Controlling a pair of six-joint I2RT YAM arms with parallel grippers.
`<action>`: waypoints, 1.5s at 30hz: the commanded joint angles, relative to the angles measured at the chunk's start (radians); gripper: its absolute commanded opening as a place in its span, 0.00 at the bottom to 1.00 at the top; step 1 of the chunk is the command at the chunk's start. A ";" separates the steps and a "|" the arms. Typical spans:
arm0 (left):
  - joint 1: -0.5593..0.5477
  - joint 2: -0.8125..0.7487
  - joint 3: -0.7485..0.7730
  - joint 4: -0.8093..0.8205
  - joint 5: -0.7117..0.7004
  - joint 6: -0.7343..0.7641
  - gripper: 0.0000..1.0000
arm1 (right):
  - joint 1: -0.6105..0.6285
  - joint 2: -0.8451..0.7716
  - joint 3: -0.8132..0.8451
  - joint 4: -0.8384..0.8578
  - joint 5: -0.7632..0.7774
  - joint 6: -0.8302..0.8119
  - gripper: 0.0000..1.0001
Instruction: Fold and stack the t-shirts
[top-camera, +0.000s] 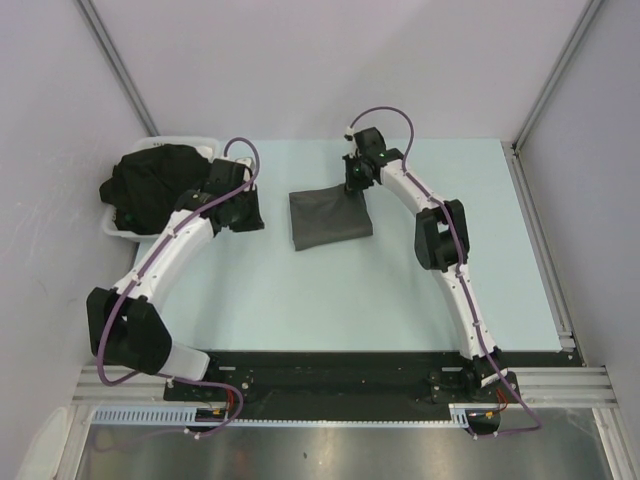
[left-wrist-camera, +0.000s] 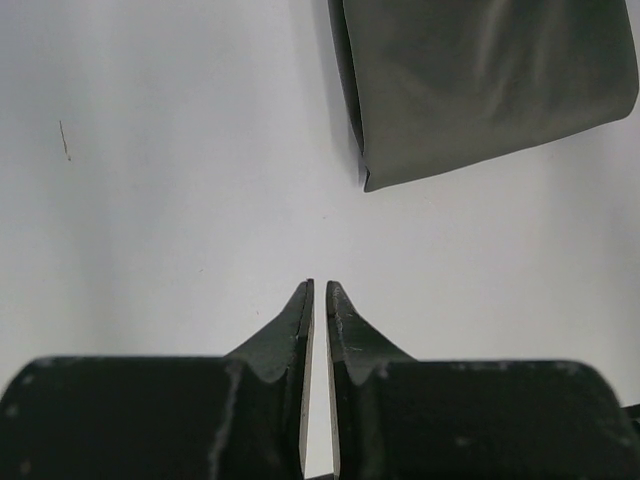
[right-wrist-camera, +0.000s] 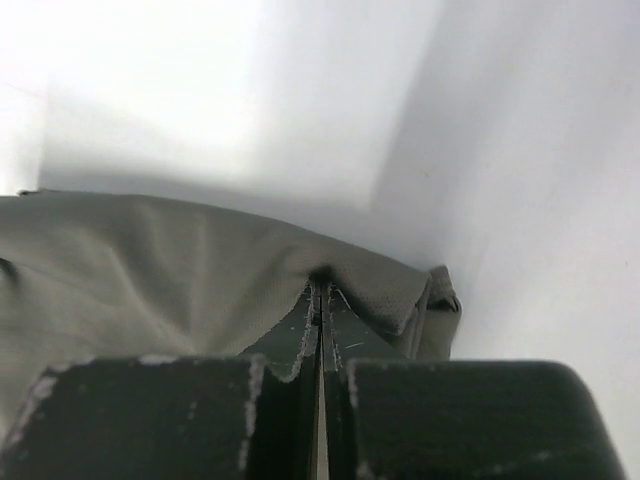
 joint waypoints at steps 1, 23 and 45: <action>-0.003 0.004 0.040 -0.001 0.004 -0.004 0.13 | 0.005 0.015 0.066 0.078 -0.022 -0.008 0.00; -0.004 -0.024 0.029 -0.009 0.012 -0.005 0.20 | -0.047 -0.027 0.023 0.094 0.007 -0.045 0.13; -0.018 -0.185 -0.051 -0.030 0.061 0.004 0.29 | -0.016 -0.618 -0.702 0.163 0.047 0.079 0.32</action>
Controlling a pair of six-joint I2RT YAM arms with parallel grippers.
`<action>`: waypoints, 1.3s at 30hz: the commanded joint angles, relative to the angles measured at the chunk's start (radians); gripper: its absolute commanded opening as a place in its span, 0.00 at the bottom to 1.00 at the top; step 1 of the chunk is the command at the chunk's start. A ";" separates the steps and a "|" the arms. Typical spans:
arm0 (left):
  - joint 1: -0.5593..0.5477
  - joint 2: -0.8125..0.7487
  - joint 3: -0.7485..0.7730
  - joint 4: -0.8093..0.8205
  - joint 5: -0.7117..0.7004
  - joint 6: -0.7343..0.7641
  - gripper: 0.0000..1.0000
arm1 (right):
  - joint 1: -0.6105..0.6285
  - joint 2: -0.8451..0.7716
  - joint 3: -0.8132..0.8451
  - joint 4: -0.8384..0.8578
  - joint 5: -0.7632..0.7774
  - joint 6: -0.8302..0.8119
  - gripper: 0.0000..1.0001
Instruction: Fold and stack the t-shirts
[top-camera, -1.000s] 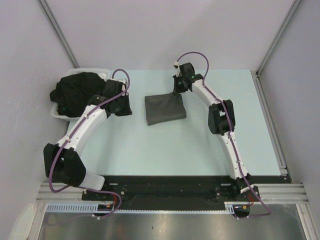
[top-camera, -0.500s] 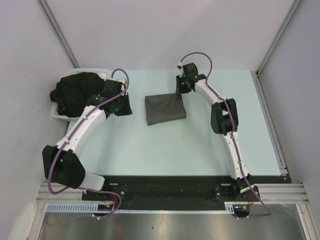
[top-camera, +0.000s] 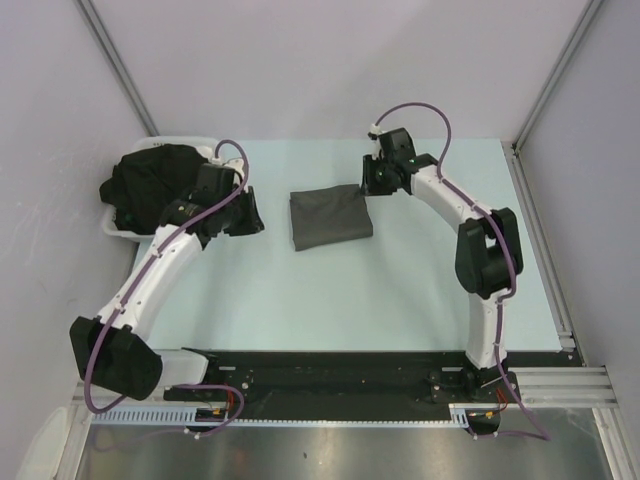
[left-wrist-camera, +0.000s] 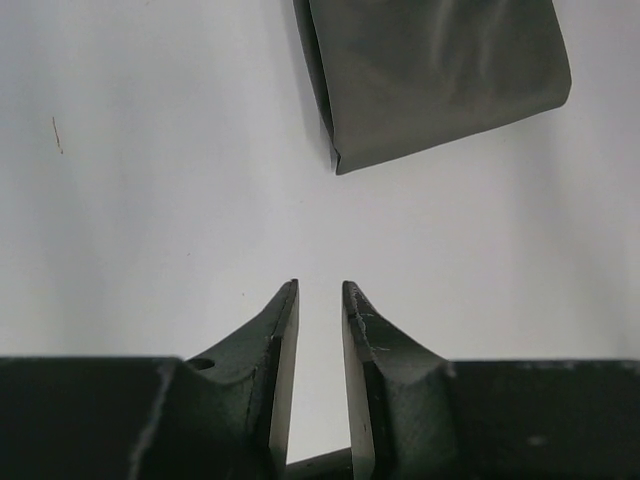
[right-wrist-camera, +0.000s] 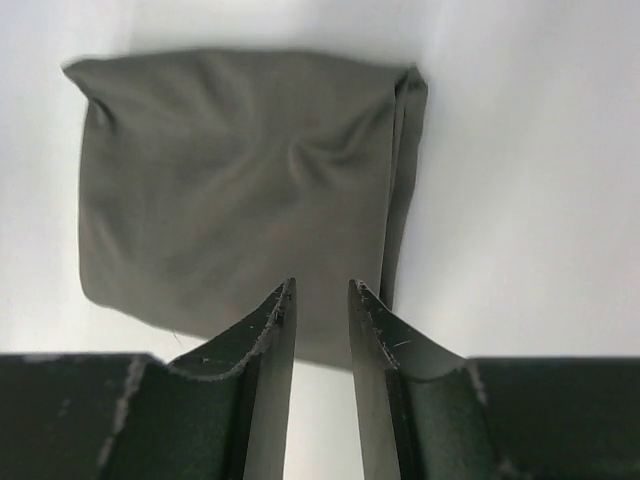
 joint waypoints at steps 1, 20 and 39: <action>-0.016 -0.070 -0.027 -0.012 0.024 0.000 0.29 | 0.008 -0.112 -0.176 0.045 0.033 0.051 0.33; -0.036 -0.122 -0.039 -0.049 0.002 -0.010 0.33 | 0.023 -0.117 -0.313 0.047 0.071 0.112 0.39; -0.039 -0.127 -0.028 -0.060 -0.018 -0.027 0.35 | 0.003 -0.015 -0.325 0.068 0.017 0.121 0.42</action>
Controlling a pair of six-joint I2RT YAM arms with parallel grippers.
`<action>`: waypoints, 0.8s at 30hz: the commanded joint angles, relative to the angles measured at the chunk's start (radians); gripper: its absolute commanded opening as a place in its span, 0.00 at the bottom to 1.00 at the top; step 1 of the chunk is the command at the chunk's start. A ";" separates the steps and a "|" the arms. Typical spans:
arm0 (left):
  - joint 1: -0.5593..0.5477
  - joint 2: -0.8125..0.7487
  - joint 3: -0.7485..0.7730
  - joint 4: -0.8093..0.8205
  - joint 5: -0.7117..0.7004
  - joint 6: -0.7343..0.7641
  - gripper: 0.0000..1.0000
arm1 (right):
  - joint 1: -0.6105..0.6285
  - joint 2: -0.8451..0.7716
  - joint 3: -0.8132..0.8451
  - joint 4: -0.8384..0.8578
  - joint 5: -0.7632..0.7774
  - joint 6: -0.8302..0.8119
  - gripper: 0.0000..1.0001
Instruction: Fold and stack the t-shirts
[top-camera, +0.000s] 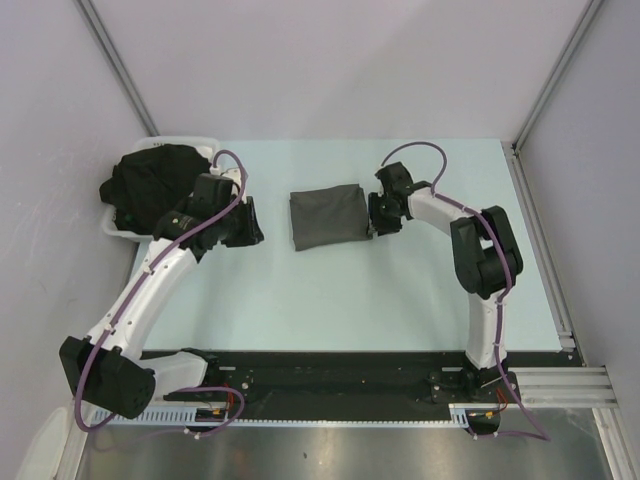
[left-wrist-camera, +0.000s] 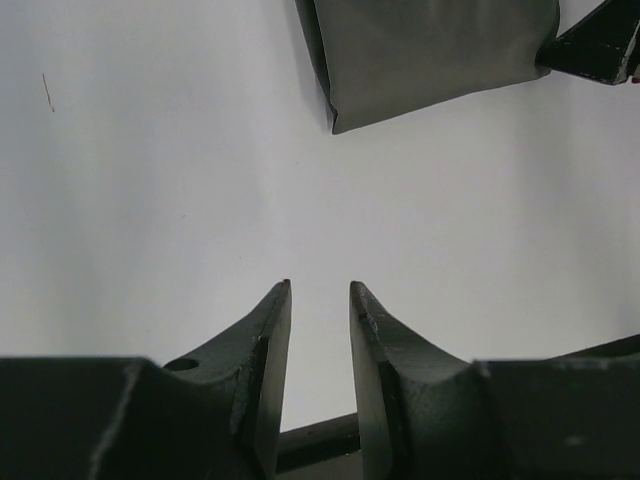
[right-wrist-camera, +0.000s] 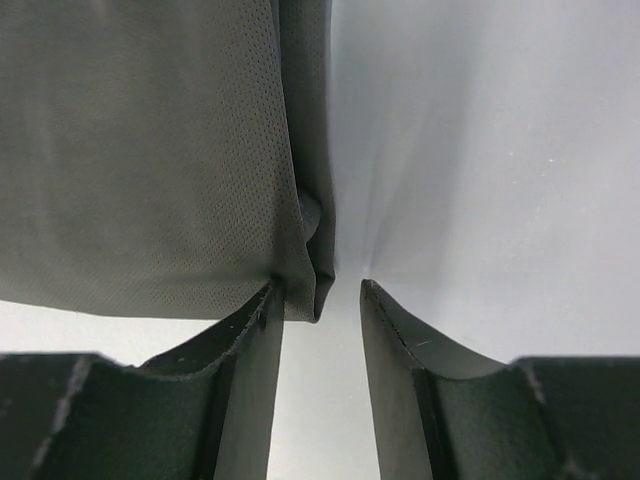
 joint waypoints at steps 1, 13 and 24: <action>-0.008 -0.022 0.021 0.003 -0.013 -0.023 0.35 | -0.005 0.025 -0.004 0.028 -0.019 0.015 0.42; -0.009 0.004 0.033 0.011 -0.011 -0.024 0.35 | -0.010 0.061 -0.004 0.052 -0.057 0.038 0.42; -0.012 0.009 0.037 0.009 -0.016 -0.021 0.35 | 0.002 0.085 -0.004 0.043 -0.085 0.050 0.40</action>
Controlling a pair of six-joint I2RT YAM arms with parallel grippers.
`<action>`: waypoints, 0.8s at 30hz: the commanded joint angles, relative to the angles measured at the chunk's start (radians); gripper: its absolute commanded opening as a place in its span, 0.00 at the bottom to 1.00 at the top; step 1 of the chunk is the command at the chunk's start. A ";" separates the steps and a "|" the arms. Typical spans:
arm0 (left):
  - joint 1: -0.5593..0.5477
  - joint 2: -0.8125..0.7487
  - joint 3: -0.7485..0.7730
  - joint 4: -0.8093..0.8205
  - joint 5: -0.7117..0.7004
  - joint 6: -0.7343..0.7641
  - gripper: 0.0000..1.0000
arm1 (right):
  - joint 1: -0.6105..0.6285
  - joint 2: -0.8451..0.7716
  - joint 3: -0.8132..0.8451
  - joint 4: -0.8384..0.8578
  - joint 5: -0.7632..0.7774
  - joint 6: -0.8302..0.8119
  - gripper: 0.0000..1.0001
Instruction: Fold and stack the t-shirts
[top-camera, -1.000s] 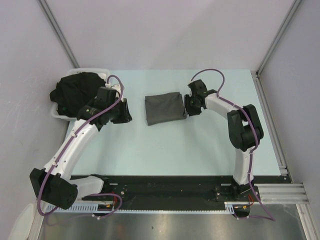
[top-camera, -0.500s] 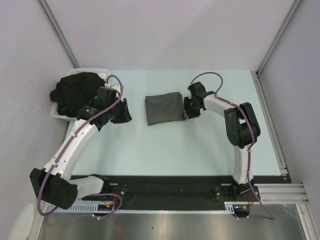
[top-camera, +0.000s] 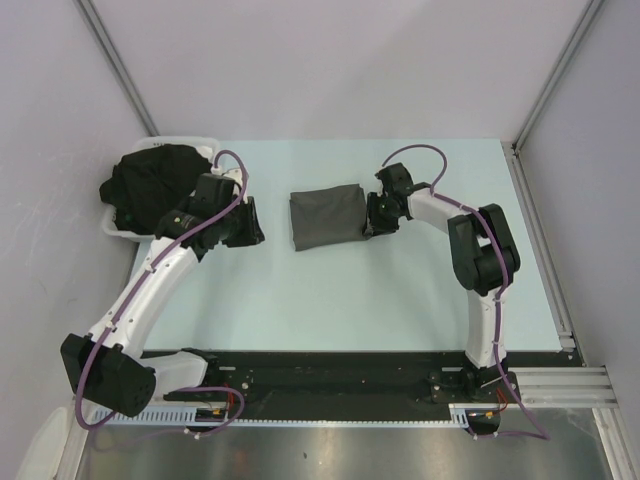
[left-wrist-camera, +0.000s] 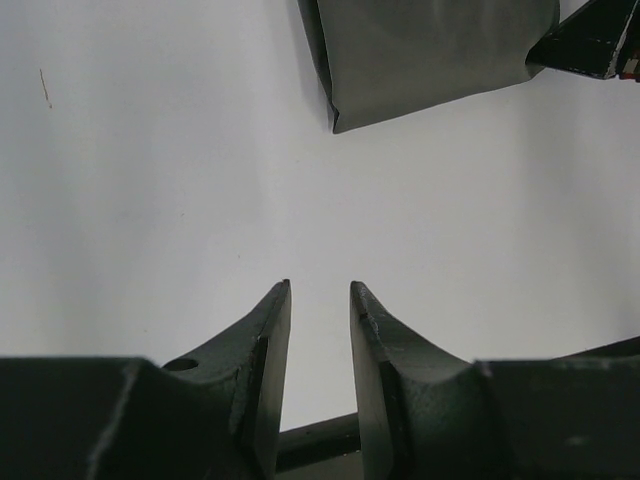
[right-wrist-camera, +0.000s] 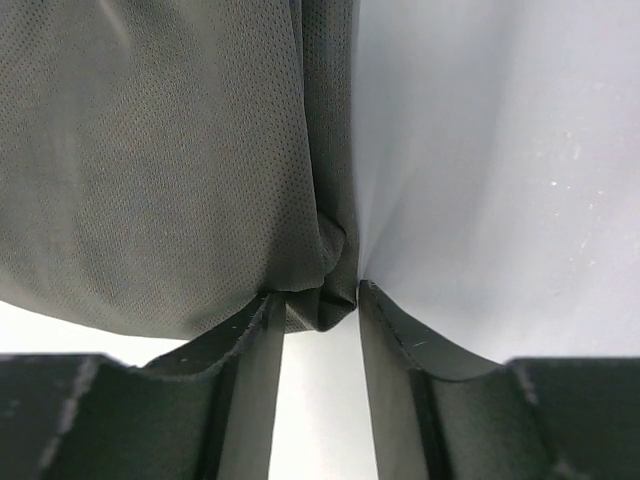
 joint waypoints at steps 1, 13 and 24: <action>-0.006 -0.001 0.037 0.009 -0.006 -0.009 0.35 | 0.015 0.041 -0.004 -0.018 -0.002 0.001 0.39; -0.008 -0.001 0.032 0.020 0.003 -0.006 0.35 | 0.008 0.047 -0.007 -0.038 0.012 0.000 0.00; -0.008 0.002 0.023 0.046 0.034 -0.009 0.35 | -0.115 -0.019 0.004 -0.184 0.123 -0.098 0.00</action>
